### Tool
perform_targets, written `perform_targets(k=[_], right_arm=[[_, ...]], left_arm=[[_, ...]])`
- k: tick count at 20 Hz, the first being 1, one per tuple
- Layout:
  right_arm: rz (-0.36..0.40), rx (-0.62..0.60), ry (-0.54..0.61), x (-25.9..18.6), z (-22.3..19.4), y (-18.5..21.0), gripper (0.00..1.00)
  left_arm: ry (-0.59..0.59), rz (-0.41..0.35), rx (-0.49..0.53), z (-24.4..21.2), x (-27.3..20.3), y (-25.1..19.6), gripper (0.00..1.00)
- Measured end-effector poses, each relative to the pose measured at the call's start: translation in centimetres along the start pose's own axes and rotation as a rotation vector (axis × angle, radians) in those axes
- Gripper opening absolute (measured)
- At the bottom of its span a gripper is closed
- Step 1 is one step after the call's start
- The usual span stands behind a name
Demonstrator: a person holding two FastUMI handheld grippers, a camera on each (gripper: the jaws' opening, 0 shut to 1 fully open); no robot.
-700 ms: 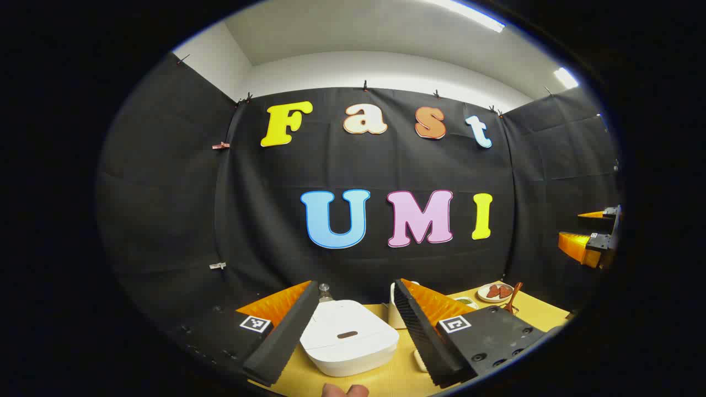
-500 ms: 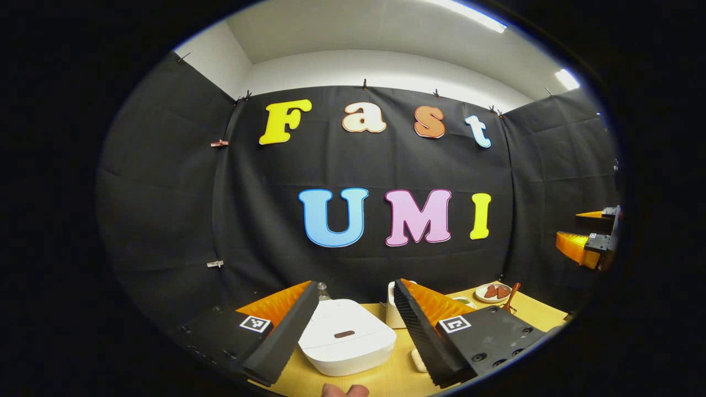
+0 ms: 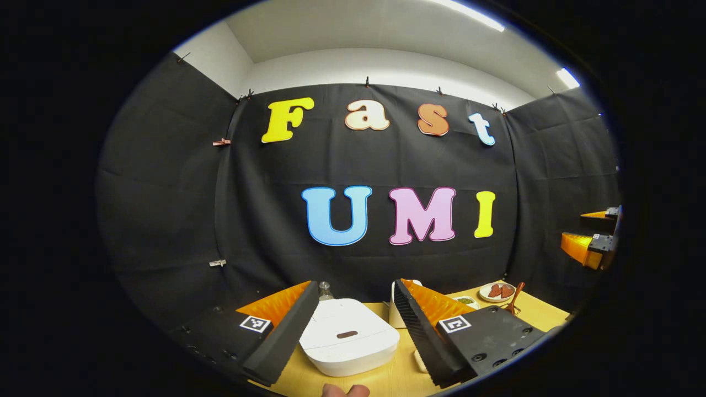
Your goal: Close the left gripper, press the button to open the rice cooker; take a wooden spoon from the chopstick holder with the right hand, scoop a spoonful of rice and pour it into the rice cooker, then put the wooden spoon back into the chopstick holder.
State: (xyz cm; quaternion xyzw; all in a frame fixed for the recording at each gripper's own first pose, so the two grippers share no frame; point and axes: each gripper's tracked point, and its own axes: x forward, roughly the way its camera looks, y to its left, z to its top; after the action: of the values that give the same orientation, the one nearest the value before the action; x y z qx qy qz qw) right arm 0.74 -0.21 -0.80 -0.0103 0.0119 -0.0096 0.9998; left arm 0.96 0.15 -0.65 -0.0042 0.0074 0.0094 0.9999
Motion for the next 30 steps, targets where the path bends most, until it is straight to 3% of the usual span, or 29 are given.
perform_targets(k=[10,13,14,15,17,18,22,26,30], right_arm=[[-0.007,-0.012,0.000,0.2,0.0,0.1,0.97],[-0.010,-0.019,0.001,0.4,-0.1,0.0,0.97],[-0.012,-0.020,0.001,0.5,-0.1,-0.1,0.97],[-0.013,-0.022,0.001,0.4,0.0,-0.1,0.97],[-0.017,-0.029,-0.003,0.5,0.0,-0.3,0.97],[-0.020,-0.035,-0.003,0.5,0.0,-0.4,0.97],[-0.036,-0.048,0.007,0.6,-0.5,-1.3,0.97],[-0.070,-0.058,0.021,0.5,-1.2,-2.5,0.97],[-0.113,-0.069,0.034,0.1,-1.7,-4.1,0.97]], left_arm=[[-0.008,-0.031,-0.007,0.1,0.5,-0.2,0.96],[0.024,-0.085,-0.010,-0.5,1.1,-0.9,0.32],[0.031,-0.135,-0.028,-0.7,1.2,-1.3,0.11],[0.030,-0.206,-0.056,-0.6,0.9,-2.4,0.07],[0.056,-0.277,-0.047,-1.5,1.3,-2.8,0.10],[0.085,-0.301,-0.017,-2.2,1.8,-2.4,0.06],[0.243,-0.407,0.029,-5.6,4.3,-1.3,0.07],[0.362,-0.446,0.094,-8.3,7.3,0.8,0.07],[0.557,-0.548,0.147,-12.8,9.0,0.6,0.07]])
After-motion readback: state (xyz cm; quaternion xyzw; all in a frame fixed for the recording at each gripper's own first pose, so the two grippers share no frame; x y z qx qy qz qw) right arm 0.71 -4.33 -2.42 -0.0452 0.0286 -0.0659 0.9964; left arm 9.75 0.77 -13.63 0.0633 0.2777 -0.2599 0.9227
